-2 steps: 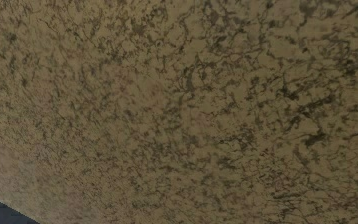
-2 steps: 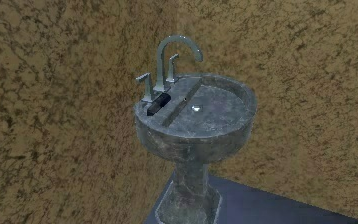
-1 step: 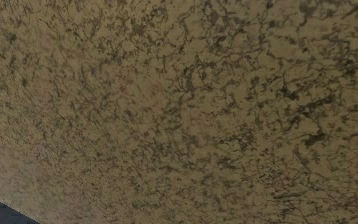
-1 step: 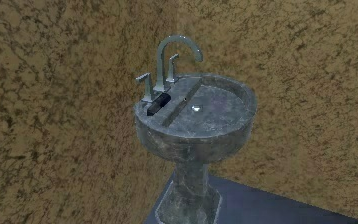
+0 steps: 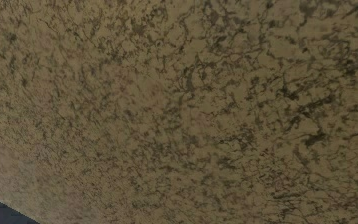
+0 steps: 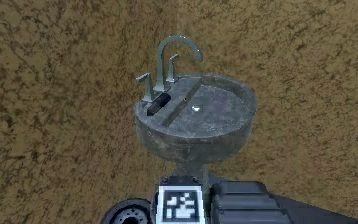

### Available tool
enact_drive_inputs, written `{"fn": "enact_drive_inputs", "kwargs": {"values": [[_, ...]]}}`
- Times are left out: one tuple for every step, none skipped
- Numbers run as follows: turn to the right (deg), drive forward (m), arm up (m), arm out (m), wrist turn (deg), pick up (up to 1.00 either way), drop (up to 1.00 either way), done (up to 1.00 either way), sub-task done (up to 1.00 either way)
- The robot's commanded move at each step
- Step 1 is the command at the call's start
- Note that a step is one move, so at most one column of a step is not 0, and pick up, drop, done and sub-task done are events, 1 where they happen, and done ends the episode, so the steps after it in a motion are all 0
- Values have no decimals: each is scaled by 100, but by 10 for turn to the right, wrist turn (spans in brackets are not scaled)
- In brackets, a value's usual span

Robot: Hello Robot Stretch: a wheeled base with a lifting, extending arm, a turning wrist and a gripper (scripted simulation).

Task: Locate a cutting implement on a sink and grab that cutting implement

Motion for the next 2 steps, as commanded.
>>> {"fn": "enact_drive_inputs", "kwargs": {"values": [[0, 0, 0, 50, 0, 0, 0, 0, 0], [0, 0, 0, 0, 450, 0, 0, 0, 0]]}}
